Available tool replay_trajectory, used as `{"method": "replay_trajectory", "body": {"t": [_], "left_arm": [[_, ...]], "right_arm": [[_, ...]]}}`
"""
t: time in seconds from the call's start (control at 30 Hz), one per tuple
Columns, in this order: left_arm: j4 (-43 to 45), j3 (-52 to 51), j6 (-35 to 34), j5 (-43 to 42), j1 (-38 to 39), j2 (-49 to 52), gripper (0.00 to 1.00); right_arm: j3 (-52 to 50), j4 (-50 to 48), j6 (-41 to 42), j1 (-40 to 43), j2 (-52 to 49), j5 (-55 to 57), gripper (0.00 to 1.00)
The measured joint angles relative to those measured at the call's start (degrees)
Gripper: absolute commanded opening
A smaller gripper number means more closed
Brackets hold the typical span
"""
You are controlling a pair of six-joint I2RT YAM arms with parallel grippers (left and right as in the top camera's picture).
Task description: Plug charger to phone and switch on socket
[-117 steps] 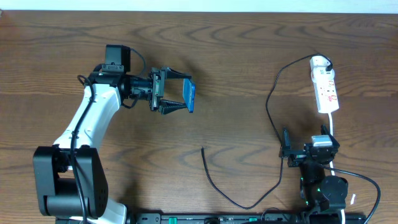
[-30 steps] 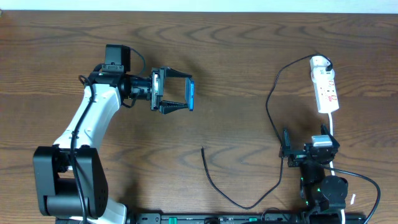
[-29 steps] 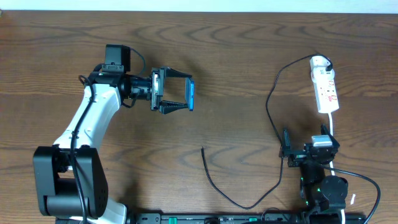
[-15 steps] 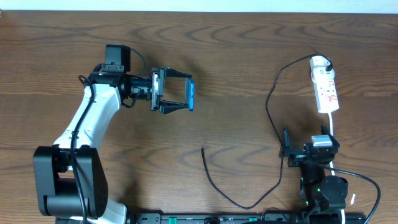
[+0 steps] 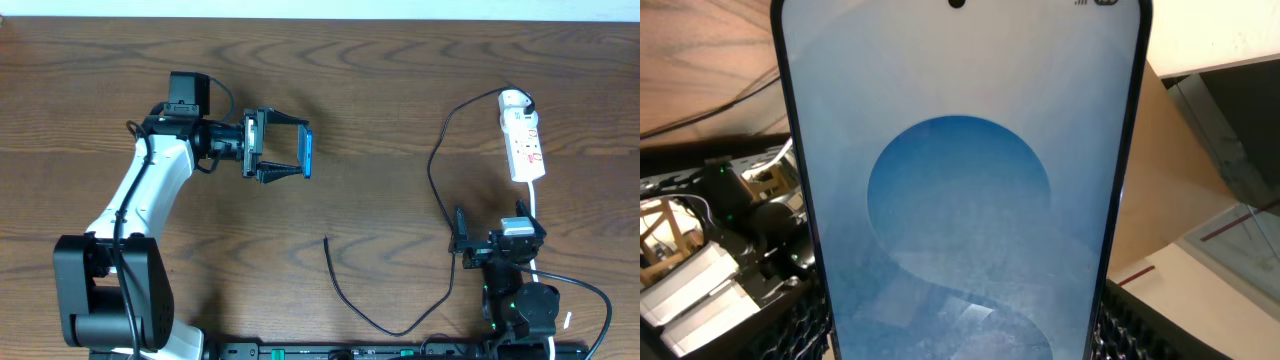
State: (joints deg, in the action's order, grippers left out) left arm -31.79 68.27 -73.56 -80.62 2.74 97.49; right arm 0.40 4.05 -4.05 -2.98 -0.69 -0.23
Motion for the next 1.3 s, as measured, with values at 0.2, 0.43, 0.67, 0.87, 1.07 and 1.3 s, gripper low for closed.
{"method": "replay_trajectory", "body": {"t": [0.2,0.43,0.67,0.87,1.07,1.3], "left_arm": [[0.2,0.0,1.7,2.9,0.0,0.0,0.07],[0.1,0.0,5.1,7.9,0.0,0.0,0.07],[0.8,0.0,9.0,14.1,0.0,0.0,0.07],[0.9,0.0,11.2,19.0,0.0,0.0,0.08],[2.4,0.0,14.2,22.1,0.0,0.0,0.07],[2.4,0.0,15.6,23.0,0.0,0.0,0.07]], "right_arm": [[0.0,0.0,0.0,0.0,0.0,0.0,0.99],[0.0,0.0,0.0,0.0,0.0,0.0,0.99],[0.0,0.0,0.0,0.0,0.0,0.0,0.99],[0.0,0.0,0.0,0.0,0.0,0.0,0.99],[0.0,0.0,0.0,0.0,0.0,0.0,0.99],[0.0,0.0,0.0,0.0,0.0,0.0,0.99]]}}
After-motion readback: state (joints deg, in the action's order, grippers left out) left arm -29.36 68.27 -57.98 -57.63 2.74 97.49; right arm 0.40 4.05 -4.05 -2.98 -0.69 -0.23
